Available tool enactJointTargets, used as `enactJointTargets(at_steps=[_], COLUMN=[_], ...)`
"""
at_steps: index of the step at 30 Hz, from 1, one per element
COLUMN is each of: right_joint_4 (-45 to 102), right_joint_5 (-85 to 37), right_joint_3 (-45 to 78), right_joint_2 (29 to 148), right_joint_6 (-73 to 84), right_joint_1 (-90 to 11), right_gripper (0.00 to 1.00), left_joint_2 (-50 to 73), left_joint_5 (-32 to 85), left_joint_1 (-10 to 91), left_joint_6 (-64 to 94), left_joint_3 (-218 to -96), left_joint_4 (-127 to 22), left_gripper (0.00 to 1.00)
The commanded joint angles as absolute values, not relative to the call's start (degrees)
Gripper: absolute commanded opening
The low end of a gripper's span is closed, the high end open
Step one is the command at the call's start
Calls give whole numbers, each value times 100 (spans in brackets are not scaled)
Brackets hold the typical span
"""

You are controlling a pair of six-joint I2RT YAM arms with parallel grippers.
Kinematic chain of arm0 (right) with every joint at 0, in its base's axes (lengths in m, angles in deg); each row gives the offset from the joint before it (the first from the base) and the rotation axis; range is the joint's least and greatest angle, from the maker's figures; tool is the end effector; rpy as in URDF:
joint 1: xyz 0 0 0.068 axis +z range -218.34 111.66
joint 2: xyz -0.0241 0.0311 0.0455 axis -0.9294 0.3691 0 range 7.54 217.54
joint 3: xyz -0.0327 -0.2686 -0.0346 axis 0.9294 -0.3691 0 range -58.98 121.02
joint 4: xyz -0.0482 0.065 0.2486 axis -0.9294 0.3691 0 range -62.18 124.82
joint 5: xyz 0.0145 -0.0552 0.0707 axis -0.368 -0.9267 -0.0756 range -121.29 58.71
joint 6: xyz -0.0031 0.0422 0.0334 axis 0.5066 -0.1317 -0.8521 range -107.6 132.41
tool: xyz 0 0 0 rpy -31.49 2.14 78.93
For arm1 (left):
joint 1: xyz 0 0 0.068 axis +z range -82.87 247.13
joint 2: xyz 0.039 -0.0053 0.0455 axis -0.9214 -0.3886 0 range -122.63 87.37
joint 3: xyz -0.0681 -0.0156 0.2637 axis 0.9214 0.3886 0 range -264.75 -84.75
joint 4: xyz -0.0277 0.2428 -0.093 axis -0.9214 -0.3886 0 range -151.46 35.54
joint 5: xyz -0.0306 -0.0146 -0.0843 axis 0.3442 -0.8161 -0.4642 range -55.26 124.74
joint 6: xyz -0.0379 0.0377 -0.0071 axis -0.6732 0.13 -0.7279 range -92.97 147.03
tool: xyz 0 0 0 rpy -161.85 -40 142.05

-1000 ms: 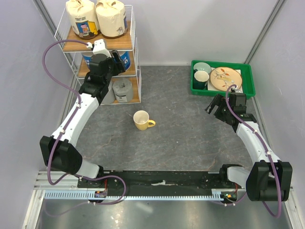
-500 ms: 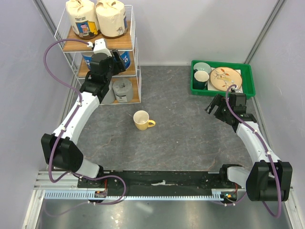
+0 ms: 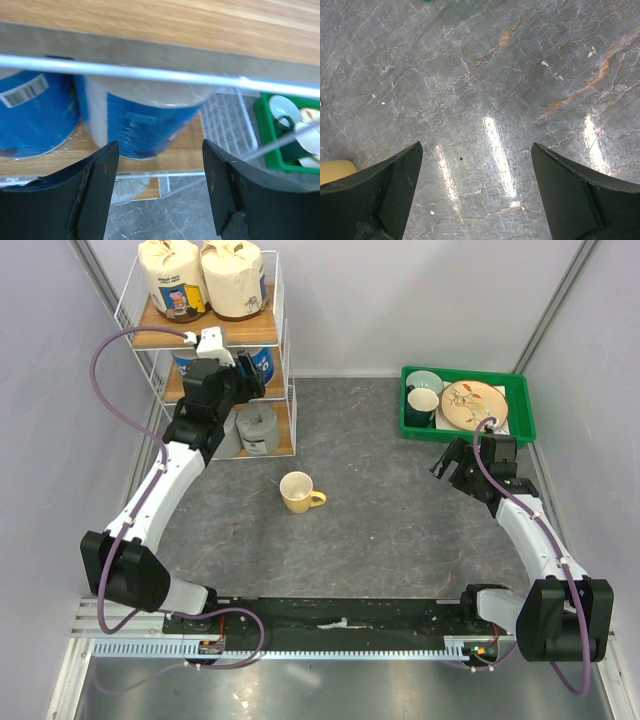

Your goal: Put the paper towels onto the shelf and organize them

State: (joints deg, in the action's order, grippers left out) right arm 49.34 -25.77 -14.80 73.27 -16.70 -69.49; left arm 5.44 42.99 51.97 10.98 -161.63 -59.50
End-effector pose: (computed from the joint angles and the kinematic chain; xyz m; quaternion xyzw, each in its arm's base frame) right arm 0.2414 -0.0014 0.2452 0.2206 0.8895 0.1389 0.3753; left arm 0.3293 -0.0839 0.3939 -0.0521 0.7641 -0.1192 0.6318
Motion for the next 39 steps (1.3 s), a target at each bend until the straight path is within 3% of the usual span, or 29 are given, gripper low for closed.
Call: enactJointTargets(at_steps=[1, 8, 14, 18, 24, 39], right_joint_4=[4882, 4847, 4786, 4750, 4733, 4707], right_joint_5=[-2646, -2637, -2611, -2593, -2567, -2523], right_joint_3=[-1292, -1336, -1407, -1459, -1486, -1530], right_joint_2=[7310, 7319, 7258, 7275, 7267, 7249], right_joint_6=[-1598, -1616, -1634, -1607, -1625, -1590], right_joint_1=[-6966, -6966, -6966, -6966, -6966, -6966], right_gripper=[98, 98, 98, 98, 98, 98], left_joint_2=[1046, 1881, 2751, 3094, 3577, 2850], left_joint_5=[3615, 3561, 3790, 3571, 3623, 4062], left_joint_1=[5210, 5210, 5210, 5210, 5210, 5210], left_joint_6=[1350, 1306, 1104, 963, 682, 1437], left_joint_3=[-15990, -15322, -13971, -13319, -12106, -11208], left_joint_4=[-5552, -5718, -5789, -5798, -5464, -3629], left_gripper=[74, 74, 75, 82, 84, 87])
